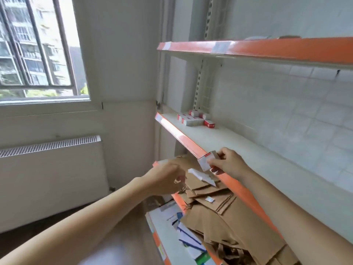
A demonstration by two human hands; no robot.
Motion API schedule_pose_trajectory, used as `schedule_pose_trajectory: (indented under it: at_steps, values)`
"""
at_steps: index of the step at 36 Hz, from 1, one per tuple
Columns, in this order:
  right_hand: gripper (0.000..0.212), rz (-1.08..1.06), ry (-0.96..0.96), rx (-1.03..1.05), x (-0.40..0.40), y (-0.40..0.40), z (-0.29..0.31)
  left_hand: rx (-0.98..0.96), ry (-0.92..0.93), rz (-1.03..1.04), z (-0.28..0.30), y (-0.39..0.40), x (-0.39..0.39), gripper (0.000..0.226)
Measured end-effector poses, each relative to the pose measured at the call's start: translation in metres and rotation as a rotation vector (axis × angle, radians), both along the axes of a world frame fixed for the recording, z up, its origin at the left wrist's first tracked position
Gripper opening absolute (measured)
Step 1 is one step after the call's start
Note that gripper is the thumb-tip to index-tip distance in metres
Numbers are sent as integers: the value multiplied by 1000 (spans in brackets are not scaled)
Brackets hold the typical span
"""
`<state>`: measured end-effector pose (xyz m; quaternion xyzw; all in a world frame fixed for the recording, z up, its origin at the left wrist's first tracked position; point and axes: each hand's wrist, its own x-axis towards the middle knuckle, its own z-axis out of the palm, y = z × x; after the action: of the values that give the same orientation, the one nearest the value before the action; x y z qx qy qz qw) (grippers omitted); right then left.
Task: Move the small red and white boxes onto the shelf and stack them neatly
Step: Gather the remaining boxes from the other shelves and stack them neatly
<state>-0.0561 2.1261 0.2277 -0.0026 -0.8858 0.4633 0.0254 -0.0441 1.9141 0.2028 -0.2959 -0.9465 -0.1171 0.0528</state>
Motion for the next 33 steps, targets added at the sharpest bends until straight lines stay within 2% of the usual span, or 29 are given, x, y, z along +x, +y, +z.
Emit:
schedule_pose_trajectory:
  at_steps: [5, 11, 23, 28, 31, 33]
  values:
    - [18, 43, 9, 27, -57, -60, -9, 61, 52, 43, 9, -52, -42, 20]
    - [12, 50, 12, 36, -104, -82, -11, 112, 64, 35, 6, -70, -92, 19]
    - [18, -140, 2, -96, -219, -25, -22, 81, 37, -70, 4, -24, -223, 16]
    - [17, -242, 112, 56, -269, 11, -29, 133, 45, -101, 6, 2, -279, 16]
    - [20, -285, 45, 192, -277, 27, -52, 142, 6, -148, -2, 15, -299, 16]
    - [22, -270, -14, 132, -277, 37, -63, 137, -10, -173, -6, 23, -313, 17]
